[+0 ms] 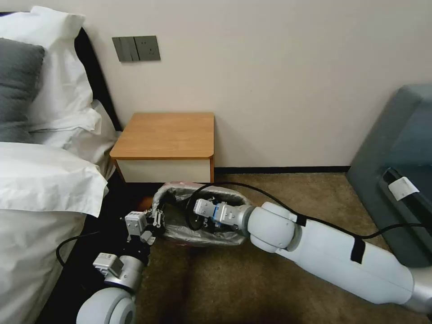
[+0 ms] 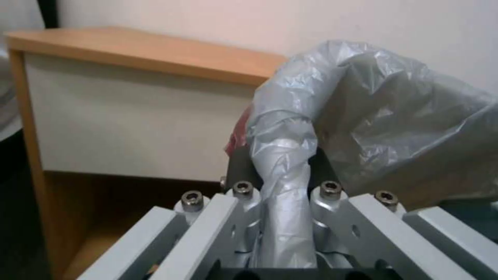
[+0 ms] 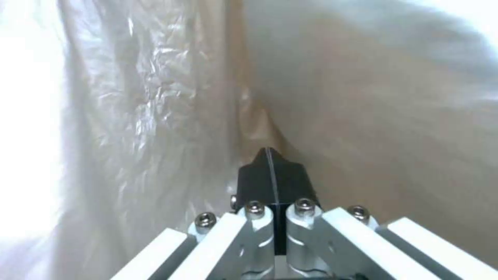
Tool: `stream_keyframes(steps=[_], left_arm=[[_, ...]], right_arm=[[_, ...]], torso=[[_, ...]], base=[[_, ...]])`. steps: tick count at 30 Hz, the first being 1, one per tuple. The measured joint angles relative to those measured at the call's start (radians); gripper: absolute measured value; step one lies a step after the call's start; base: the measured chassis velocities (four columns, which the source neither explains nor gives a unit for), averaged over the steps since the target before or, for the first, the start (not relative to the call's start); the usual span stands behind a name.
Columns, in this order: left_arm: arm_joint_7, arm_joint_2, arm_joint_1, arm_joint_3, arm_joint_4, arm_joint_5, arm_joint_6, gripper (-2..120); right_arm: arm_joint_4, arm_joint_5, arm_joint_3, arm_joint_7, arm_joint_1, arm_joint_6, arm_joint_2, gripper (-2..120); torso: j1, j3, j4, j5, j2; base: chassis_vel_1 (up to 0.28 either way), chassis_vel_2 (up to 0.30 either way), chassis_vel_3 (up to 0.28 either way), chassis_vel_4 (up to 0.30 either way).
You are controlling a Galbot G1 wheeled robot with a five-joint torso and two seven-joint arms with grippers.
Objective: Pick up the garbage bag from the table and place it over the trash can.
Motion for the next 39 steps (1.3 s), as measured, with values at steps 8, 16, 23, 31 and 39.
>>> stream_keyframes(steps=[8,16,23,31,39], left_arm=[[-0.046,0.006,-0.001,0.001,0.019,-0.046,0.037,7],[-0.141,0.016,-0.001,0.012,0.021,-0.104,0.107,7],[-0.226,0.019,0.010,0.050,0.010,-0.128,0.163,7],[-0.269,0.020,0.033,0.059,-0.003,-0.131,0.194,7],[-0.301,0.028,0.026,0.076,0.009,-0.139,0.233,7]], right_arm=[[0.152,0.172,0.199,0.055,-0.132,0.020,-0.099,0],[0.309,0.240,0.374,0.274,-0.402,0.129,-0.195,0],[0.311,0.180,0.643,0.406,-0.666,0.188,-0.051,8],[0.312,-0.039,0.806,0.412,-0.953,0.309,0.140,37],[0.304,-0.219,0.840,0.481,-1.160,0.442,0.304,64]], torso=[[0.000,0.000,0.0000,-0.0001,0.000],[0.000,0.000,-0.0003,0.0001,0.000],[0.000,0.000,-0.0002,0.0003,0.000],[0.000,0.000,-0.0002,0.0000,0.000],[0.000,0.000,0.0000,-0.0003,0.000]], base=[[0.000,0.000,0.000,0.000],[0.000,0.000,0.000,0.000],[0.000,0.000,0.000,0.000],[0.000,0.000,0.000,0.000],[0.000,0.000,0.000,0.000]])
